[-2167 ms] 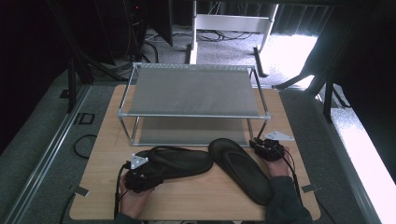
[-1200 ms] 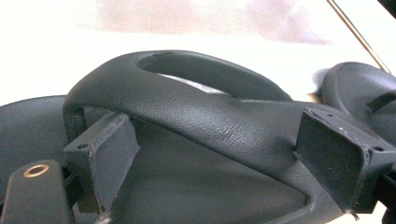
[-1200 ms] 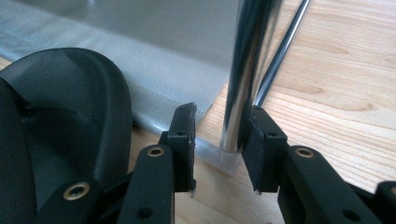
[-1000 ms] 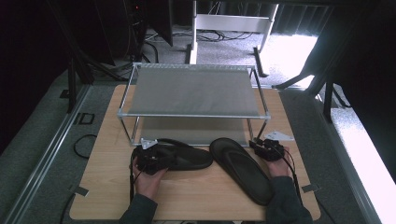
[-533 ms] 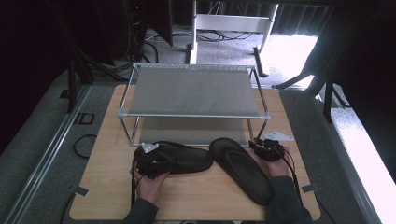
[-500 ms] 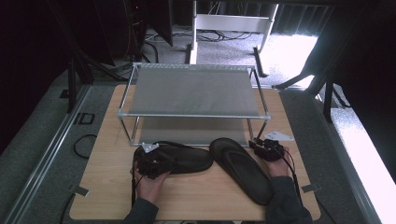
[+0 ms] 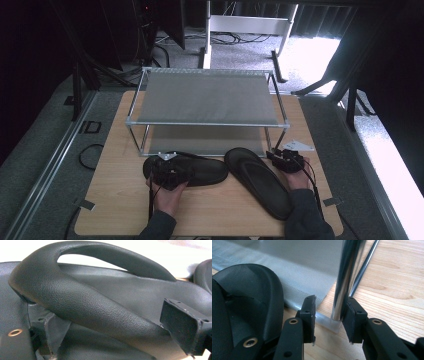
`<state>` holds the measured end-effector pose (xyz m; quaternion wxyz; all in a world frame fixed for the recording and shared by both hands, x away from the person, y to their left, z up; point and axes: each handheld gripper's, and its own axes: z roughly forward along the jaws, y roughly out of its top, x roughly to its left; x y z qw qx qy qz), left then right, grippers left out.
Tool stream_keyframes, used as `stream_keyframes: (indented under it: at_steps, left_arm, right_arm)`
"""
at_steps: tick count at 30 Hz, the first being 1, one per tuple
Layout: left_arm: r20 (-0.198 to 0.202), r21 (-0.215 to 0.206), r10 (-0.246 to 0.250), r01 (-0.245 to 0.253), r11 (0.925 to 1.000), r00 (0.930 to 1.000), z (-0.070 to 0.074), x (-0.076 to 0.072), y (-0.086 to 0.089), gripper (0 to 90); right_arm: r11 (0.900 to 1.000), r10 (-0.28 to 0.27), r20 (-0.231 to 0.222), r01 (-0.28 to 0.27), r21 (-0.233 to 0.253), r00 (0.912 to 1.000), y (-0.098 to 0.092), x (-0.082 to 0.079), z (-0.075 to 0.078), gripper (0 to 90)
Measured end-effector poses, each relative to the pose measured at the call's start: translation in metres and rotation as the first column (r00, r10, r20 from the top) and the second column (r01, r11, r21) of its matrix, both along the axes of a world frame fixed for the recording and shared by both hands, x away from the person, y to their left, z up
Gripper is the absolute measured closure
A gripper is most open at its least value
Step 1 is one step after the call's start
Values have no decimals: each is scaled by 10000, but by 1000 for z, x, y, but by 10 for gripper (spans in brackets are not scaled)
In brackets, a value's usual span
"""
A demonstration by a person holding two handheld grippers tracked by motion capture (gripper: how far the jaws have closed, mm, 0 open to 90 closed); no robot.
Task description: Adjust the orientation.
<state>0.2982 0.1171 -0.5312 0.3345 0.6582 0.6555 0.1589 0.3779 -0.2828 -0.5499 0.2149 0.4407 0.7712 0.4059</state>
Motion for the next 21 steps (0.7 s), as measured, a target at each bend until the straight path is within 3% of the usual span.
stream_keyframes:
  at_steps: [4, 10, 16, 21]
  left_arm:
    - [25, 43, -165, 164, 9999, 9999, 2, -3, 4, 180]
    - [69, 248, -1034, 1032, 9943, 9946, 7, 0, 10, 243]
    - [455, 725, -2054, 2019, 9767, 9776, 15, 11, 7, 304]
    - [342, 960, -2442, 2401, 9660, 9691, 13, 31, 6, 323]
  right_arm:
    - [10000, -3, 1, 3, -6, 10000, 0, 0, 0, 641]
    - [10000, -23, 2, 23, -8, 10000, 0, 0, 0, 641]
    - [10000, -18, 6, 18, -9, 10000, 0, 0, 0, 640]
    - [10000, -14, 8, 14, 4, 10000, 0, 0, 0, 640]
